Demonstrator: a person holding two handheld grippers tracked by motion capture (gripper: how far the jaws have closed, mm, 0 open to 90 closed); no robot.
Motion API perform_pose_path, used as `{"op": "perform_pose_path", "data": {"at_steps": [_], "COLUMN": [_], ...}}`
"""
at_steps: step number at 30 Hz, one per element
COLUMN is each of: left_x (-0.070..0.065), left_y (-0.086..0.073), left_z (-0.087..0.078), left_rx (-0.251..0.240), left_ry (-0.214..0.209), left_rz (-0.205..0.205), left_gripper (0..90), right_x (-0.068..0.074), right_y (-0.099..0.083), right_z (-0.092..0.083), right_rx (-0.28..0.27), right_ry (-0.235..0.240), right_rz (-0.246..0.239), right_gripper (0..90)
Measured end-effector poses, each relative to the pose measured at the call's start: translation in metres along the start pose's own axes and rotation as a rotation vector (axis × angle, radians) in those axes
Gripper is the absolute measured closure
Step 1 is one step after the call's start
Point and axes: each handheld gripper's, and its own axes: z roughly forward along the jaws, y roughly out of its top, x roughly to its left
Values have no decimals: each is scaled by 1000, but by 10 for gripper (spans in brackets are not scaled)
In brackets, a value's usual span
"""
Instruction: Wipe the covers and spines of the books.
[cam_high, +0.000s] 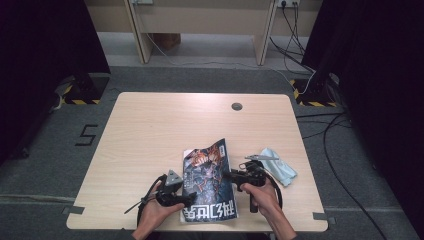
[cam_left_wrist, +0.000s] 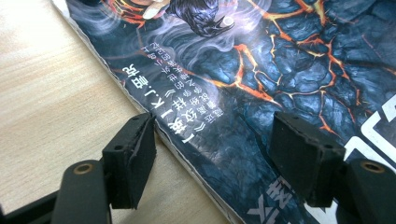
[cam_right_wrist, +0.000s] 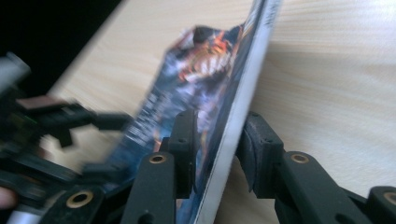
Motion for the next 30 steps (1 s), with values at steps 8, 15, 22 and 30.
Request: {"op": "perform_pose_path", "data": {"at_steps": [8,15,22,30], "left_x": [0,11,34,40], "left_y": [1,11,28,37], "left_z": [-1,-12,-23,-16], "left_rx": [16,-62,-158,-158], "left_ry": [-10,0,-1,-54], "left_rz": [2,-19,-32,15], "left_gripper": [305,320,261,187], "right_x": [-1,3,8,18], "right_y": [3,6,7,5], "right_z": [0,-1,-2,-1], "right_rx": [25,31,51,88], "right_ry": [-17,-28,2,58], "right_rz": [-105,-211,-279,-350], "right_gripper": [727,740,751,775]}}
